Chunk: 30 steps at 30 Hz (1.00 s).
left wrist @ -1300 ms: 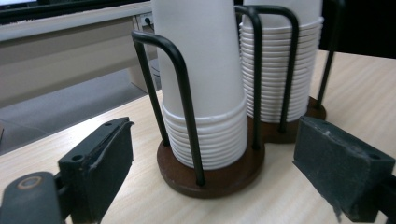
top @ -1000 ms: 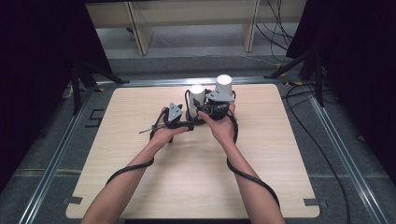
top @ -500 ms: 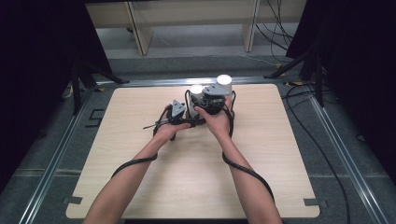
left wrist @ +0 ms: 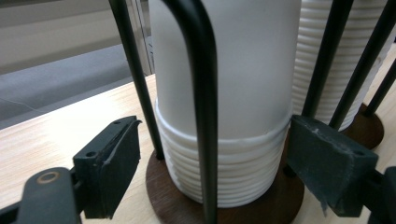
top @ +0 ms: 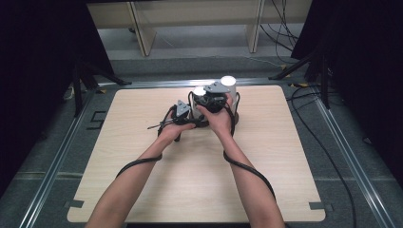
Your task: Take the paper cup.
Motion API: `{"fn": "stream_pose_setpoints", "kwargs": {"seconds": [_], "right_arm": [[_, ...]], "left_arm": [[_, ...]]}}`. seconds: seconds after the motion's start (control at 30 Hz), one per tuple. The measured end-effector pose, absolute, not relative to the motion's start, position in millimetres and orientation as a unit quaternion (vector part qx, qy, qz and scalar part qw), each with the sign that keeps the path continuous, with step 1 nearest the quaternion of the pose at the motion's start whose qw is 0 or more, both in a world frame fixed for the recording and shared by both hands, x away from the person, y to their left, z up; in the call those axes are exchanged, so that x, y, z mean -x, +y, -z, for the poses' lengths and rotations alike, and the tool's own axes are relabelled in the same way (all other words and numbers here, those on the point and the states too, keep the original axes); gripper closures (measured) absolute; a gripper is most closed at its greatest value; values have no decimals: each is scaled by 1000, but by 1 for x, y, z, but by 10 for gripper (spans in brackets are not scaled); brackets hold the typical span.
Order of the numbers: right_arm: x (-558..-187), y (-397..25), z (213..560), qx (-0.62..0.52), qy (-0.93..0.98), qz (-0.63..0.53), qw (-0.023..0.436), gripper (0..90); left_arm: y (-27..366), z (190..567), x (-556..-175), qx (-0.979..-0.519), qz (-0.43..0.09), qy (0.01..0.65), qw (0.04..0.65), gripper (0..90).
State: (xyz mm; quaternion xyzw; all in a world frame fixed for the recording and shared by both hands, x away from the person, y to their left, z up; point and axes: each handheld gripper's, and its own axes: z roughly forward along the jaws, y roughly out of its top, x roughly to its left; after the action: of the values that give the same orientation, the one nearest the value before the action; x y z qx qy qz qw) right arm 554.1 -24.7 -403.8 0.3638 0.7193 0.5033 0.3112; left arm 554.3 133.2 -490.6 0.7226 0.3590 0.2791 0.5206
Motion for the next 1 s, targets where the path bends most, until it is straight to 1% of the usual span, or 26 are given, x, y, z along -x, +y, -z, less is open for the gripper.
{"fn": "stream_pose_setpoints", "kwargs": {"seconds": [0.43, 0.53, 0.57, 0.63, 1.0], "right_arm": [[-557, -17, 407, -369, 715, -496, 326, 329], [-557, -16, 407, -375, 718, -494, 316, 331], [-558, -17, 408, -369, 717, -495, 324, 330], [-558, -16, 408, -371, 716, -495, 324, 329], [-560, -12, 409, -380, 711, -492, 330, 329]], "left_arm": [[128, 490, -557, -722, -275, 360, 523, 195], [127, 490, -557, -724, -273, 358, 522, 204], [126, 491, -557, -725, -272, 359, 522, 206], [129, 492, -558, -738, -275, 354, 505, 205], [129, 491, -559, -743, -270, 355, 498, 210]]}}
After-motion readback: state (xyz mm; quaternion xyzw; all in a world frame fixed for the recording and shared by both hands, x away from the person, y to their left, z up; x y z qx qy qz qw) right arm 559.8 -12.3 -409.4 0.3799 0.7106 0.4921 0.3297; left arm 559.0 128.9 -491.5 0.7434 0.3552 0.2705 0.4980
